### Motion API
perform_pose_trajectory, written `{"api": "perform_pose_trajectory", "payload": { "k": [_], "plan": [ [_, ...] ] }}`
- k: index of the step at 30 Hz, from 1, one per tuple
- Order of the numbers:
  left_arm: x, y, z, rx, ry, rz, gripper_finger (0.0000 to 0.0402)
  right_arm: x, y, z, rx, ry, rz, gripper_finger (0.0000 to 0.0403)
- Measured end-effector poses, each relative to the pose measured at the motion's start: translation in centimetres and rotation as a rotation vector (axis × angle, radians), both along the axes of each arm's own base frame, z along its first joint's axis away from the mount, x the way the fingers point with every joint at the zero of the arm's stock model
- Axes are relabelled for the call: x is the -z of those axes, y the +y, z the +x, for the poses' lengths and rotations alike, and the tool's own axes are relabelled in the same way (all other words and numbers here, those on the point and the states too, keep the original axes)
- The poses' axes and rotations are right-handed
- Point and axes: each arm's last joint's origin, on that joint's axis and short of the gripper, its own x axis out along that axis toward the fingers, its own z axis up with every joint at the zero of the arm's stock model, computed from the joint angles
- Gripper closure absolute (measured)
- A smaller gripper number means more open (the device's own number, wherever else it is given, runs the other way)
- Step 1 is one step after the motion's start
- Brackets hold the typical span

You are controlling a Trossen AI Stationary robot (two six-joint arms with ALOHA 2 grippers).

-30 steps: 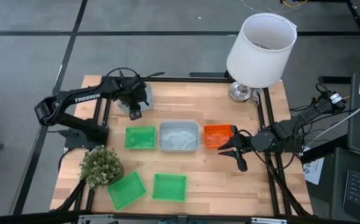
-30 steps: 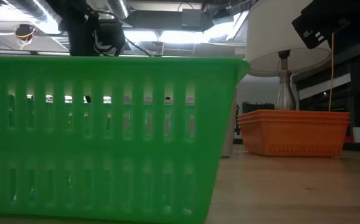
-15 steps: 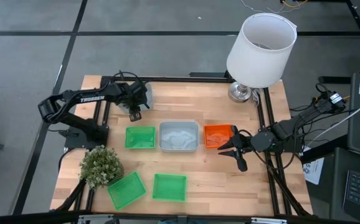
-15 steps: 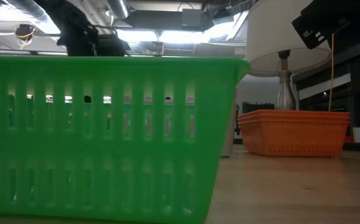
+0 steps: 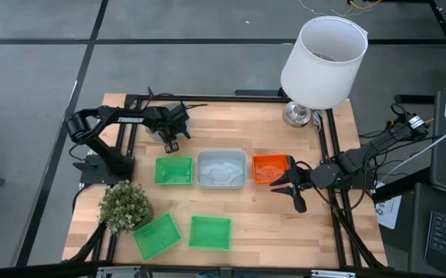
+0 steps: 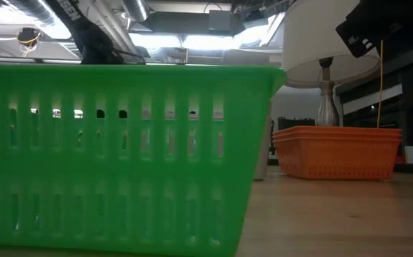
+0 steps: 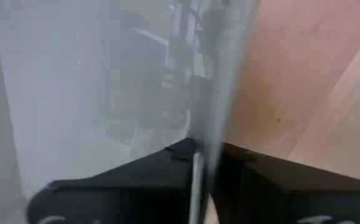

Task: Stack baskets by color
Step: Stack the top gray bin on top of the bottom gray bin

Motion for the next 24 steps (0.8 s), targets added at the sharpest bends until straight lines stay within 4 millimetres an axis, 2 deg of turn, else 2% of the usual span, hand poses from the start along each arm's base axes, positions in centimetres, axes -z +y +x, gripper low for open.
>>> {"api": "perform_pose_trajectory", "payload": {
  "k": [3,5,13,16,20,24],
  "plan": [
    [-0.6,-0.4,0.0,-0.009,-0.008,0.012,0.0397,0.1,0.0,0.0,0.000,0.010,-0.007,0.0315],
    [-1.8,-0.5,0.3,-0.004,-0.031,0.032,0.0399,0.1,0.0,-0.1,-0.001,0.015,-0.010,0.0315],
    [-9.7,-2.2,1.4,-0.004,-0.216,0.154,0.0401,0.1,0.0,-0.1,-0.001,0.015,-0.010,0.0315],
    [-12.5,-4.0,2.1,-0.007,-0.317,0.161,0.0401,0.1,0.0,-0.1,0.000,0.014,-0.010,0.0315],
    [-15.1,-7.6,4.1,0.086,-0.450,0.141,0.0401,0.1,-0.1,0.0,0.020,0.001,-0.020,0.0315],
    [-16.6,-11.5,7.2,0.228,-0.580,0.120,0.0401,-0.7,-0.8,0.3,0.282,-0.121,-0.098,0.0315]
  ]
}}
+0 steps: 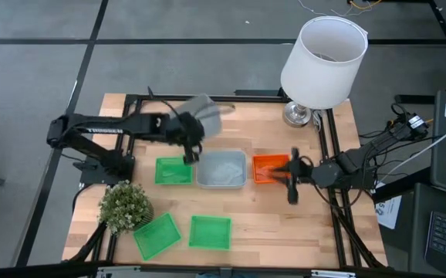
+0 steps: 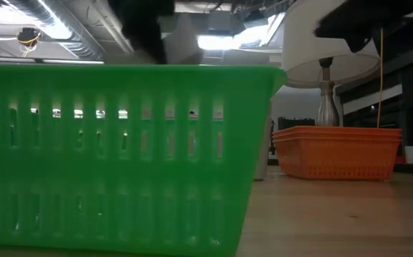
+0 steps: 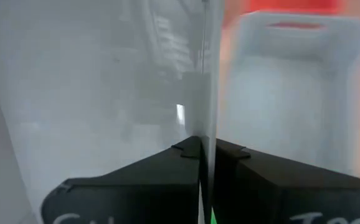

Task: Stack baskets by color
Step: Stack the top gray bin on top of the bottom gray bin

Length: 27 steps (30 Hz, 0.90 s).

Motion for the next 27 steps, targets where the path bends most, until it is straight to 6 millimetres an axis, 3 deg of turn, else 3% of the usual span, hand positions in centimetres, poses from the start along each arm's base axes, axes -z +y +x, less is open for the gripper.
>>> {"api": "perform_pose_trajectory", "payload": {
  "k": [5,10,14,19,27],
  "plan": [
    [-0.4,-3.0,3.8,0.109,-0.015,-0.050,0.0401,-1.0,-0.5,-0.7,0.172,-0.073,-0.119,0.0315],
    [1.3,-4.2,8.2,0.254,0.094,-0.100,0.0401,-1.5,-0.1,-1.6,0.148,-0.102,-0.102,0.0315],
    [2.9,-4.5,10.5,0.287,0.216,-0.139,0.0401,-1.9,0.0,-2.3,0.213,-0.131,-0.145,0.0315],
    [3.9,-5.2,12.0,0.261,0.268,-0.161,0.0401,-2.7,-0.3,-3.4,0.344,-0.160,-0.242,0.0315],
    [3.9,-6.9,12.0,0.218,0.266,-0.217,0.0401,-3.2,-0.3,-4.2,0.346,-0.173,-0.264,0.0315]
  ]
}}
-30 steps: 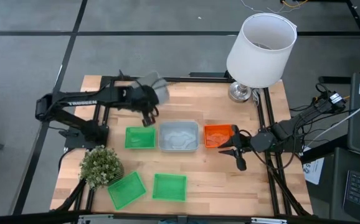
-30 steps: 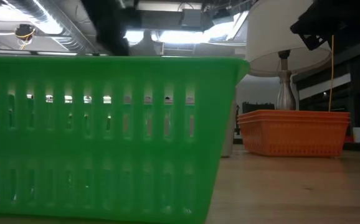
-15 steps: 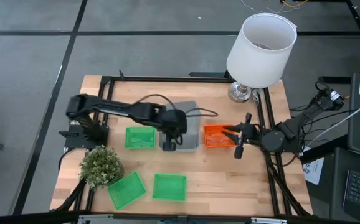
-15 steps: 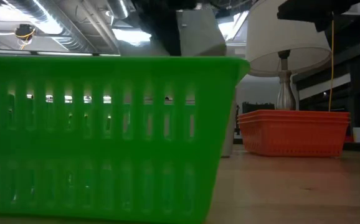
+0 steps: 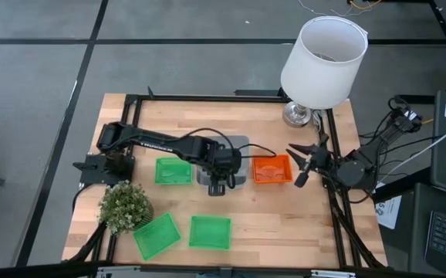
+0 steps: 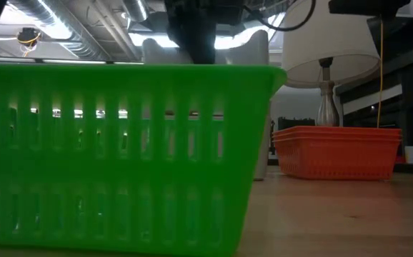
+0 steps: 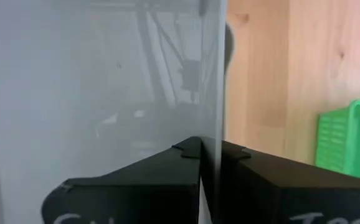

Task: Stack baskets by color
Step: Stack the top gray bin on top of the bottom gray bin

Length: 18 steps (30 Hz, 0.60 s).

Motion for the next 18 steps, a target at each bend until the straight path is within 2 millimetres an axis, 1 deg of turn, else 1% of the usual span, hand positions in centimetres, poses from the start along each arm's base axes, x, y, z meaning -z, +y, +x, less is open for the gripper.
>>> {"api": "perform_pose_trajectory", "payload": {
  "k": [4,7,11,18],
  "plan": [
    [0.7,-1.1,-0.1,-0.004,0.038,-0.015,0.0401,0.0,0.0,0.0,0.005,0.000,-0.003,0.0315],
    [1.0,-1.5,0.0,-0.020,0.047,-0.017,0.0401,-0.1,-0.2,-0.1,0.066,-0.004,-0.024,0.0315],
    [1.3,-1.4,-0.1,-0.042,0.073,0.024,0.0401,-0.2,-0.4,-0.3,0.166,0.005,-0.073,0.0315],
    [1.3,-1.1,0.0,-0.046,0.060,0.026,0.0401,-0.2,-0.4,-0.3,0.174,0.006,-0.076,0.0315]
  ]
}}
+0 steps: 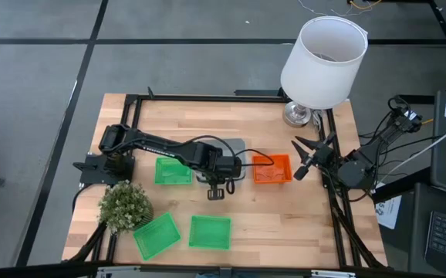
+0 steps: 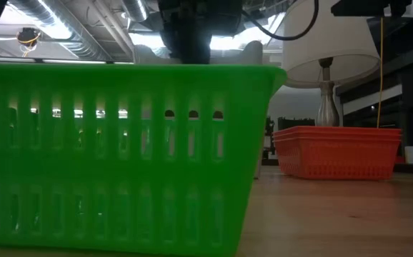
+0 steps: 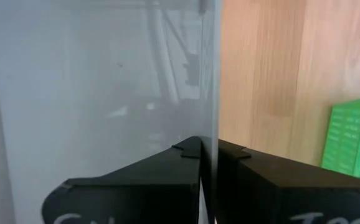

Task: Stack baskets by color
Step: Stack the top gray bin on top of the bottom gray bin

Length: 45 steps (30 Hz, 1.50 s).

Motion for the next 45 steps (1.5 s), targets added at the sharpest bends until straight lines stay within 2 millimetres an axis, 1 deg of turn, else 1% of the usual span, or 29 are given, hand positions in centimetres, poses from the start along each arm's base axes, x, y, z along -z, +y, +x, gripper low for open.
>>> {"api": "perform_pose_trajectory", "payload": {
  "k": [9,13,17,22,26,31,36,45],
  "plan": [
    [0.0,-0.1,0.0,-0.004,-0.001,-0.007,0.0401,0.0,0.0,0.0,-0.002,0.001,0.000,0.0315],
    [0.0,-0.3,0.0,-0.038,-0.009,-0.020,0.0398,0.0,0.0,0.0,-0.007,0.002,0.001,0.0315],
    [0.0,-0.3,0.0,-0.041,-0.010,-0.016,0.0378,0.0,0.0,0.0,-0.008,0.002,0.001,0.0315],
    [0.0,-0.2,0.0,-0.065,-0.019,0.037,0.0346,0.0,0.0,0.0,-0.009,0.002,0.001,0.0315],
    [-0.1,-0.4,0.0,-0.063,-0.022,0.036,0.0329,0.0,0.0,0.0,-0.009,0.003,0.001,0.0315],
    [-0.1,-1.2,-0.1,-0.069,-0.025,0.031,0.0323,0.1,0.0,0.0,-0.010,0.007,-0.003,0.0315],
    [-0.1,-2.0,-0.3,-0.062,-0.033,0.067,0.0322,0.1,0.0,0.0,-0.011,0.007,-0.002,0.0315],
    [-0.2,-4.1,-0.8,-0.062,-0.073,0.232,0.0326,0.1,0.0,0.0,-0.011,0.007,-0.003,0.0315]
  ]
}}
